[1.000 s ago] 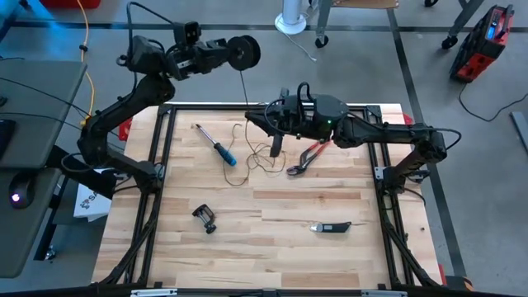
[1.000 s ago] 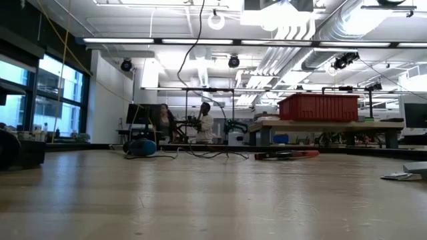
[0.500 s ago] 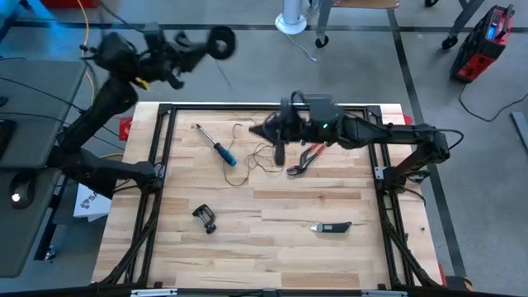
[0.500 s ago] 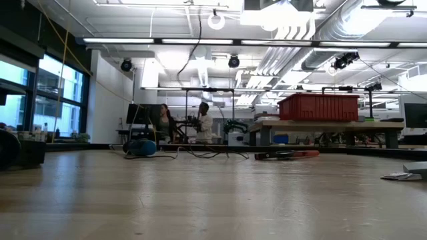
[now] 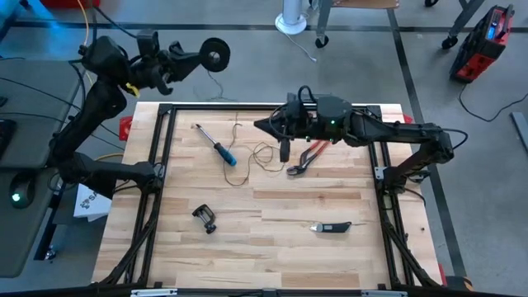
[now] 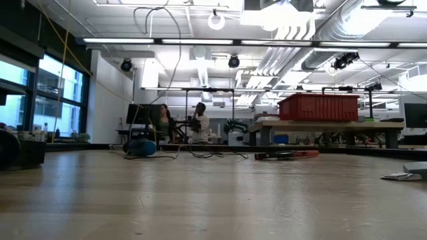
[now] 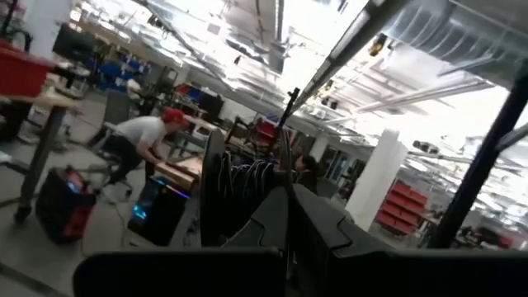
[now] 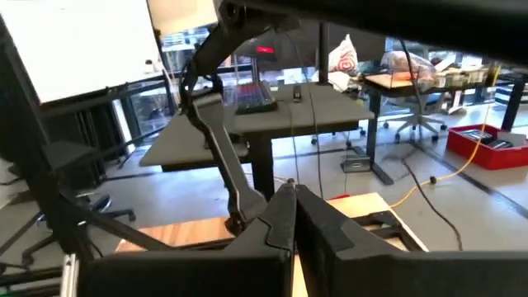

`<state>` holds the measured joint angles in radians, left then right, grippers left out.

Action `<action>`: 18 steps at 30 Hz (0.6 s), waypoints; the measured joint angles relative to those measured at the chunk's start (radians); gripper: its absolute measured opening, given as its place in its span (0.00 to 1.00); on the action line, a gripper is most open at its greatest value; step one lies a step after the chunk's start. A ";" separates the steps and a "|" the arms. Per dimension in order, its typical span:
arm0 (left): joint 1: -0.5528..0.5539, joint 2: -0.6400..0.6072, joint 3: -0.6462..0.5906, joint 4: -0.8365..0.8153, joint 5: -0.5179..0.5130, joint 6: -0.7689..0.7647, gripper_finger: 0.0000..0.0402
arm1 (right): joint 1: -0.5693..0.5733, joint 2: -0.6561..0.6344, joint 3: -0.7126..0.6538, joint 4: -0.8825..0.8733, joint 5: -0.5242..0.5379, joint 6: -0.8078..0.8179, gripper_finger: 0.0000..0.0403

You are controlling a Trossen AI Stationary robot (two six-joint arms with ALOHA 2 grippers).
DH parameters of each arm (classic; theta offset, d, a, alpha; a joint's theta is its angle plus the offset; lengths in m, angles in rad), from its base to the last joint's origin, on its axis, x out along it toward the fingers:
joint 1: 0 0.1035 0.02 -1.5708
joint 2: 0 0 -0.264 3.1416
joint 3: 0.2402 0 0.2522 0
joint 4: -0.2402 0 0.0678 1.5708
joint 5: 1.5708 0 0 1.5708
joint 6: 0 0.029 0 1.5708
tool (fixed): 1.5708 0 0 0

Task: Coil cords
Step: Coil the black wire onto the black spool

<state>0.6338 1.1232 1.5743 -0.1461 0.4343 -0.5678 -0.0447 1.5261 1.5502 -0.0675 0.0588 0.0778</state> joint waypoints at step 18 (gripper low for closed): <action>-0.072 0.061 -0.002 0.097 -0.014 -0.030 0.00 | -0.046 0.165 0.001 0.231 0.063 0.052 0.45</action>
<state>0.5620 1.1846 1.5726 -0.0490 0.4208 -0.5983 -0.0910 1.6912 1.5513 0.1636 0.1219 0.1300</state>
